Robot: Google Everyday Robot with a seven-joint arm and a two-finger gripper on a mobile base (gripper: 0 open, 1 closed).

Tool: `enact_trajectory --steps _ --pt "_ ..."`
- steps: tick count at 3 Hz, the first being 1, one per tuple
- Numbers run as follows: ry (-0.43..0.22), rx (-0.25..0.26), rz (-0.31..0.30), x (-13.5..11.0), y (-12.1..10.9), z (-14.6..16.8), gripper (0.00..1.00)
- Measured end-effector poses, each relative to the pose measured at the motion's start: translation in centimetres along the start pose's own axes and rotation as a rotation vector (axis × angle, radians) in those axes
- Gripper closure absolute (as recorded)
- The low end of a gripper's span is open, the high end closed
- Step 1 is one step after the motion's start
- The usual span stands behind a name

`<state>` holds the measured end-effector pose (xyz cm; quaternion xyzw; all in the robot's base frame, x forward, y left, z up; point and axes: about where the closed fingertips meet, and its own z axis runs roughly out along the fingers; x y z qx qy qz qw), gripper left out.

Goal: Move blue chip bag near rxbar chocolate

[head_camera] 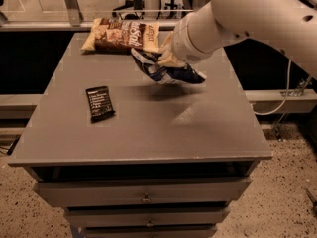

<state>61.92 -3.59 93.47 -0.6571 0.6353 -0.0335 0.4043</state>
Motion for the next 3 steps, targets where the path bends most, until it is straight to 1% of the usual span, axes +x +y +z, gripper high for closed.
enact_trajectory --steps 1,2,3 --pt "-0.038 0.02 -0.054 -3.8 1.1 4.8 1.0" --pt "-0.055 0.032 -0.058 -5.7 1.5 7.9 1.0" --pt "-0.069 0.019 -0.006 -7.4 2.4 9.6 0.75"
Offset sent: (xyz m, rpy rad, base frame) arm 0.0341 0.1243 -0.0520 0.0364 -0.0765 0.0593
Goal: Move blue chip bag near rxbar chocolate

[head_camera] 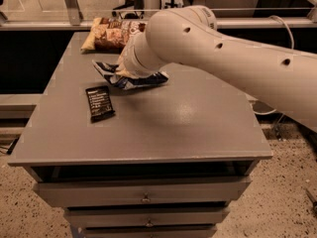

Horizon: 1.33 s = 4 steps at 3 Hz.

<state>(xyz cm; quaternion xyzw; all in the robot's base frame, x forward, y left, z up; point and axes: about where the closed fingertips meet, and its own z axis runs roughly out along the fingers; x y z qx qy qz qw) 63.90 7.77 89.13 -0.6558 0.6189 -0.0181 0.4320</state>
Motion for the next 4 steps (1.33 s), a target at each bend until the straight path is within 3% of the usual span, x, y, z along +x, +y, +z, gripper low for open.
enact_trajectory --steps 2,3,4 --pt "-0.013 0.017 0.091 -0.7 -0.1 -2.5 0.13" --pt "-0.007 0.019 0.108 -0.6 -0.1 -3.2 0.0" --pt "0.0 0.014 0.121 -0.3 0.1 -3.3 0.0"
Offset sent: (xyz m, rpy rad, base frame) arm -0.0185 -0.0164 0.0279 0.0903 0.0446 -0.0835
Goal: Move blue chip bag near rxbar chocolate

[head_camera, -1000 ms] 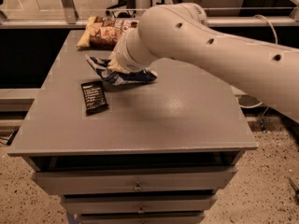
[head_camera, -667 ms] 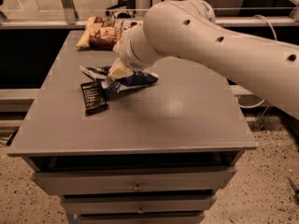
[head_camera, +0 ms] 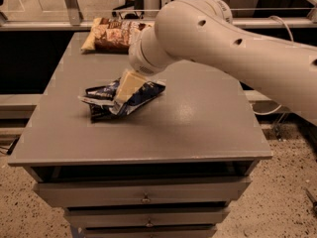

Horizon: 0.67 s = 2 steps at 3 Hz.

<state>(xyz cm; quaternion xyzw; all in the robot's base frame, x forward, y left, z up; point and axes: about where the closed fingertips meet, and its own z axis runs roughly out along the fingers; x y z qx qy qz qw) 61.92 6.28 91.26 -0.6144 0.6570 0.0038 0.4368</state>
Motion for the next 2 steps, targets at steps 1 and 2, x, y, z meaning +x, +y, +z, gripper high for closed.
enact_trajectory --steps 1,2 --pt "0.047 0.02 -0.005 2.5 -0.9 -0.2 0.0" --pt "0.121 0.074 -0.024 7.1 -3.6 -1.9 0.0"
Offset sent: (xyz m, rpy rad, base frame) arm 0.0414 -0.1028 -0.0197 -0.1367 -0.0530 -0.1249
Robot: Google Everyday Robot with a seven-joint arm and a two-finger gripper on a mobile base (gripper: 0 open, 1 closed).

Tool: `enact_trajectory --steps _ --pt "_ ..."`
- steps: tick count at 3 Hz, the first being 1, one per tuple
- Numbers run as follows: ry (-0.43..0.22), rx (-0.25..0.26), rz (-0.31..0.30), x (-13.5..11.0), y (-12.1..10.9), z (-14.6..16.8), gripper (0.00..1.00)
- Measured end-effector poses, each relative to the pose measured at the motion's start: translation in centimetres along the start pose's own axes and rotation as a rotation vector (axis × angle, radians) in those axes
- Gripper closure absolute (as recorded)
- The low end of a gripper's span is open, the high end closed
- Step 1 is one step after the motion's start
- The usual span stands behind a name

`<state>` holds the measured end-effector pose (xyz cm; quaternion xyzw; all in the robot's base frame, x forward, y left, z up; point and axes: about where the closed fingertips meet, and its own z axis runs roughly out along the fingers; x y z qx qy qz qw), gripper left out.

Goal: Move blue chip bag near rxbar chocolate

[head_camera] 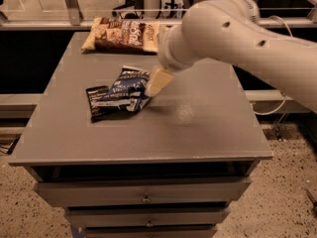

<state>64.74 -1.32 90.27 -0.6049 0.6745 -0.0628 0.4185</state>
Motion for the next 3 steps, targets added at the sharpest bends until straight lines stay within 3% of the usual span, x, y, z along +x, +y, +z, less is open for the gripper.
enact_trajectory --steps 1,2,3 --pt "0.052 0.052 -0.048 3.6 -2.8 -1.8 0.0" --pt "0.066 0.073 -0.034 6.8 -5.5 -4.2 0.0" --pt "0.06 0.077 -0.04 6.2 -5.5 -4.3 0.0"
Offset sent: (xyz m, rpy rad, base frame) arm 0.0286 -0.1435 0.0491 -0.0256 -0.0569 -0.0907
